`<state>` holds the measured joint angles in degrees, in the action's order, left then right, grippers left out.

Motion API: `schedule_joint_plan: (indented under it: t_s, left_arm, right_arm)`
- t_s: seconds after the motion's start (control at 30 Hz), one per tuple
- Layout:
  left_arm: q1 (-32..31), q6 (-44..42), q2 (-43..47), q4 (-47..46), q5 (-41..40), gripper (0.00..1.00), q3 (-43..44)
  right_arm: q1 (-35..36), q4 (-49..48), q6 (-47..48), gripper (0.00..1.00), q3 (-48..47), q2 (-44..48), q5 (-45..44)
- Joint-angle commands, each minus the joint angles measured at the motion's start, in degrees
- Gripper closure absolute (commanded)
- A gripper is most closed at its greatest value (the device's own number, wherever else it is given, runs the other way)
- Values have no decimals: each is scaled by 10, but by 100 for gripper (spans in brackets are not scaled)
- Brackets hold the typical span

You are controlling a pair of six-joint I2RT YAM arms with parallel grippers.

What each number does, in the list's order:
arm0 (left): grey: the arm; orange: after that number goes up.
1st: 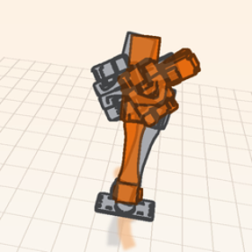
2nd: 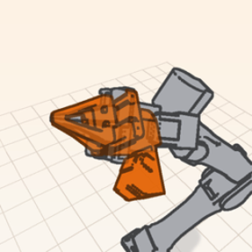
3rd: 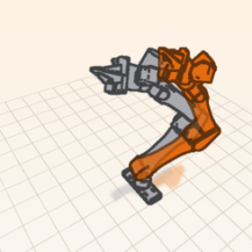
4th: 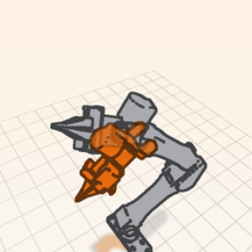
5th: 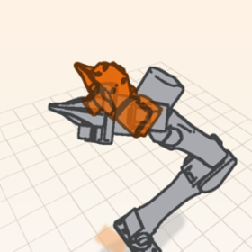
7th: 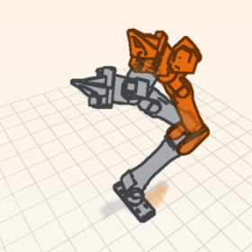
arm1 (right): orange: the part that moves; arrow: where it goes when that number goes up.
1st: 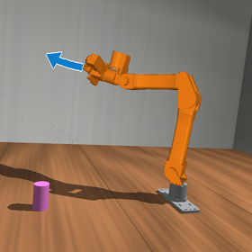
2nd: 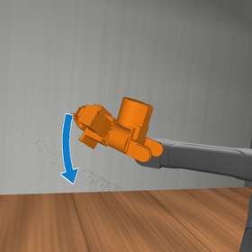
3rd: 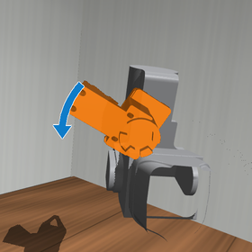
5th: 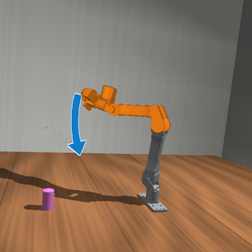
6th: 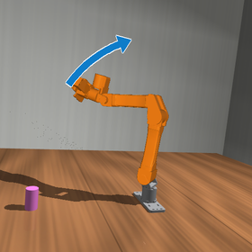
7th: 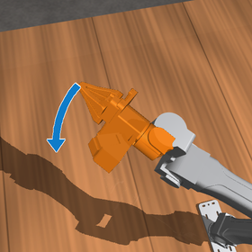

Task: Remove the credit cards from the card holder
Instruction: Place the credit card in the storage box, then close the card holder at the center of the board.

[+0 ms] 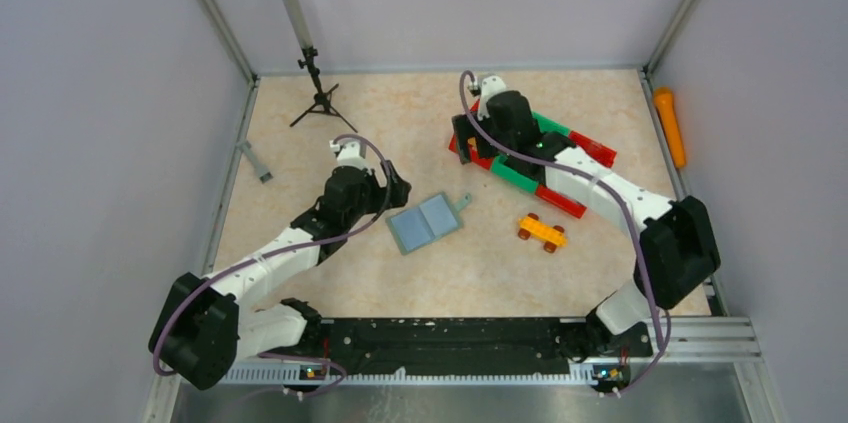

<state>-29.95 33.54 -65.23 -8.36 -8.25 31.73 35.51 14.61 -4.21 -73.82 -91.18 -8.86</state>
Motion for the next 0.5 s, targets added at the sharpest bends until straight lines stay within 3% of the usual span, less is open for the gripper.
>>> schedule_joint_plan:
  t_s: [0.0,0.1,0.23,0.47]
  left_arm:
    - [2,21,6,56,89,5,12]
    - [3,34,1,104,159,10,10]
    - [1,59,9,112,223,17,-24]
    - [0,66,34,179,201,16,-37]
  right_arm:
    - [1,-57,-128,21,59,28,130]
    - [1,-44,-139,28,81,20,135]
    - [1,-108,-145,30,159,18,150]
    - [1,-199,-151,27,248,0,184]
